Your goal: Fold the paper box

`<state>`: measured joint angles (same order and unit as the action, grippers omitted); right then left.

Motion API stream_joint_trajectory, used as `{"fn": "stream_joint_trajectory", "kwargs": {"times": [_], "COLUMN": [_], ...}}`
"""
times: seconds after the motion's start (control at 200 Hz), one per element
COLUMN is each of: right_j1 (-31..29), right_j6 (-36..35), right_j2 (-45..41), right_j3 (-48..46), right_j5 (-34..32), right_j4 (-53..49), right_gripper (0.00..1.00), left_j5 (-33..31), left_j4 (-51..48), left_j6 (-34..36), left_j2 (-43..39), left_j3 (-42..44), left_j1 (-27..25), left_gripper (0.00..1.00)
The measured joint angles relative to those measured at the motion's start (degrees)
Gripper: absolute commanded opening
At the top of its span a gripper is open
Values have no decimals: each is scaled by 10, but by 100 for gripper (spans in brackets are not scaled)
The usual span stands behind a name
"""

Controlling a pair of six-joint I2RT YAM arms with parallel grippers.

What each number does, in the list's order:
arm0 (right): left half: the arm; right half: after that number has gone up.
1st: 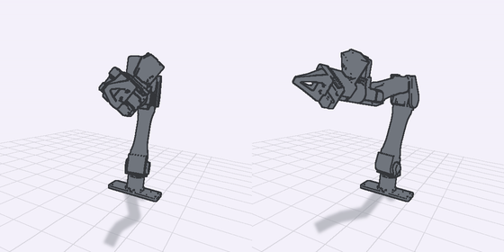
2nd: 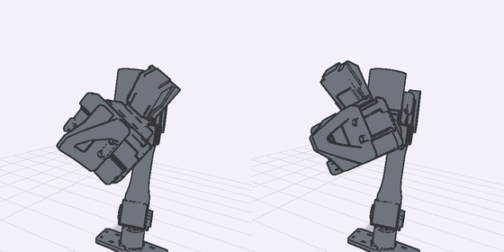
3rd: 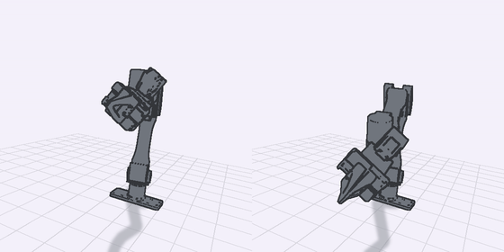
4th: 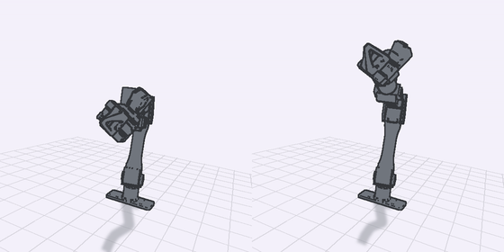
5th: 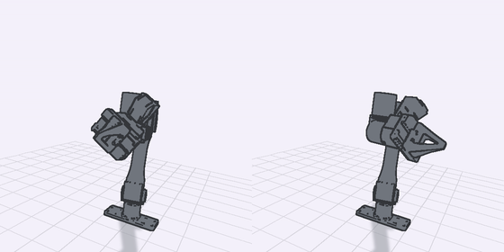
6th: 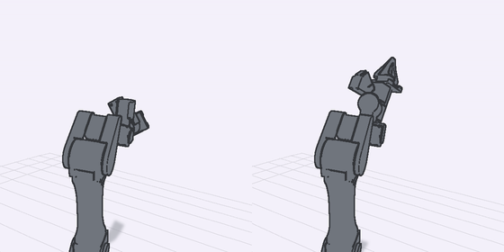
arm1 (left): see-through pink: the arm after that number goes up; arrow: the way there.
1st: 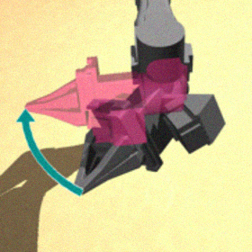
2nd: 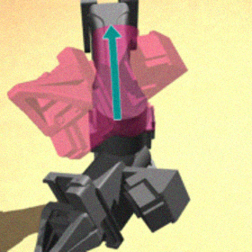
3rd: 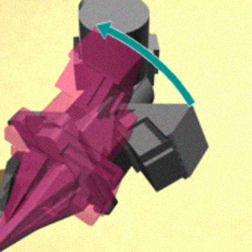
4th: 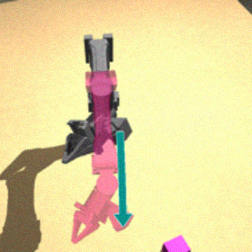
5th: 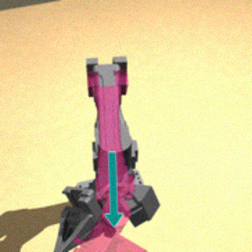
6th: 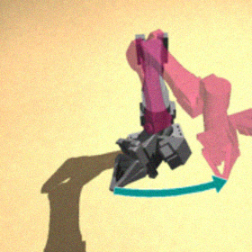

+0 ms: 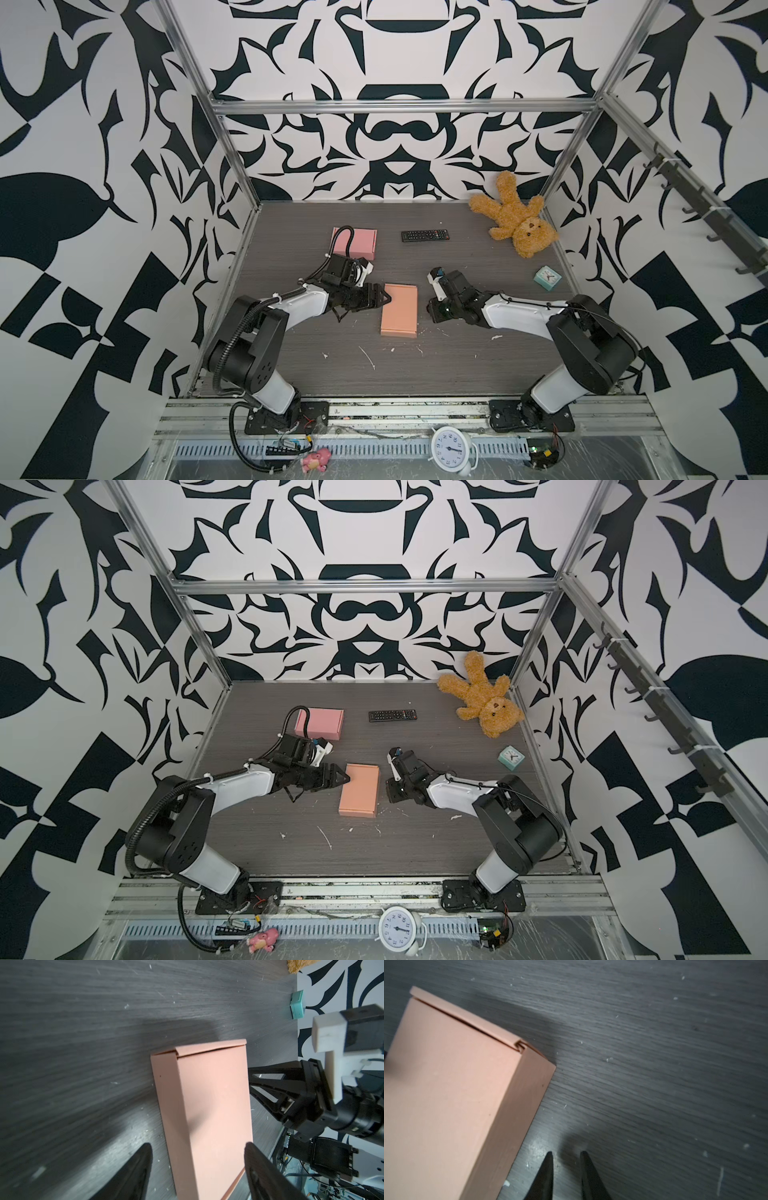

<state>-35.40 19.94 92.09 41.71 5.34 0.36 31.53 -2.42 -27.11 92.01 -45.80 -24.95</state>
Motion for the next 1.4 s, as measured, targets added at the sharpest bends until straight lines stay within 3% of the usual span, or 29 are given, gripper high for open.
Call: {"fn": "stream_joint_trajectory", "kwargs": {"times": [0.82, 1.4], "right_j1": [5, -4], "right_j6": [-8, 7], "right_j2": [83, 87], "right_j3": [83, 89], "right_j5": [28, 18], "right_j4": [16, 16], "right_gripper": [19, 19], "left_j5": [14, 4], "left_j4": [18, 28], "left_j6": [-9, -34], "left_j2": [108, 119], "left_j3": [-72, -79], "left_j1": [-1, -20], "left_gripper": [70, 68]}}
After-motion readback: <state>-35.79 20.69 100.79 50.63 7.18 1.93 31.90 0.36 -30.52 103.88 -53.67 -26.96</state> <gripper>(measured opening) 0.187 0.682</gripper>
